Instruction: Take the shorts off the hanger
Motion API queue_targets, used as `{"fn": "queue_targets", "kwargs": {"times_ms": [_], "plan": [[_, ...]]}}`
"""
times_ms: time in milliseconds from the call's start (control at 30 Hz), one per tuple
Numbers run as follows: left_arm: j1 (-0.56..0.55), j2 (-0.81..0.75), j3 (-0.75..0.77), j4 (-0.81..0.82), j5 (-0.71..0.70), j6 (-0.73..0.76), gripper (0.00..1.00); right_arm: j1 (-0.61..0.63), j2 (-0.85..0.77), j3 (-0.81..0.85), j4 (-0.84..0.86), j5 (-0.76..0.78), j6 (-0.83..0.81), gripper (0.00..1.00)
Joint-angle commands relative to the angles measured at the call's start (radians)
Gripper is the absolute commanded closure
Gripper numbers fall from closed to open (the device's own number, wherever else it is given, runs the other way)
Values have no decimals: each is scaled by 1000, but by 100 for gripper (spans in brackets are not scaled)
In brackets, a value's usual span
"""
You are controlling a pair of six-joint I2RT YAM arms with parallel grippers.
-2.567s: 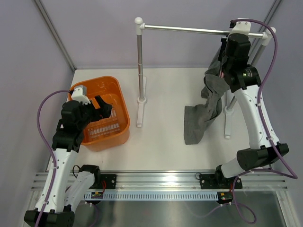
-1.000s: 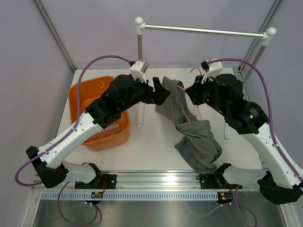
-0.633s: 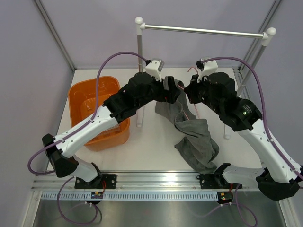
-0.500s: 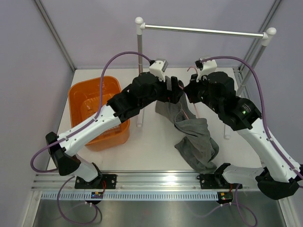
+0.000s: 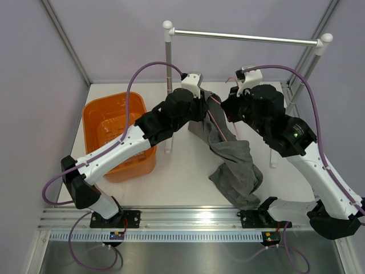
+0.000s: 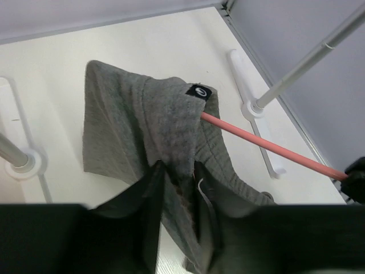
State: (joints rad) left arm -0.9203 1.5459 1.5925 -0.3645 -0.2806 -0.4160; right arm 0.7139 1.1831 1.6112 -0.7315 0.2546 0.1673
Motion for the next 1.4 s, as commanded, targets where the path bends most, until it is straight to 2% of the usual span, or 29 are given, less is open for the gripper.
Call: {"fn": "queue_targets", "kwargs": {"times_ms": [0,33,133,500,767,900,1100,1333,1367], "plan": [[-2,-1,34,71,-130,48,75,18,-16,46,43,35,-9,100],[-2,0,37,75,-147,57,84,21,-19,46,37,31,-8,100],[3,13,72,61,-219,89,100,30,-34,33,29,23,-2,100],[101,100,145,32,-296,108,100,68,-109,4,-5,8,14,100],[162,135,139,52,-252,146,100,70,-137,-2,-14,-18,20,100],[182,148,164,51,-157,146,100,73,-149,-8,-14,1,17,100],[175,83,63,85,47,128,100,71,-139,-7,32,72,-15,100],[40,-116,-88,130,176,212,100,73,-96,-13,127,213,-84,100],[26,-138,-107,131,229,242,100,71,-83,-13,142,228,-92,100]]}}
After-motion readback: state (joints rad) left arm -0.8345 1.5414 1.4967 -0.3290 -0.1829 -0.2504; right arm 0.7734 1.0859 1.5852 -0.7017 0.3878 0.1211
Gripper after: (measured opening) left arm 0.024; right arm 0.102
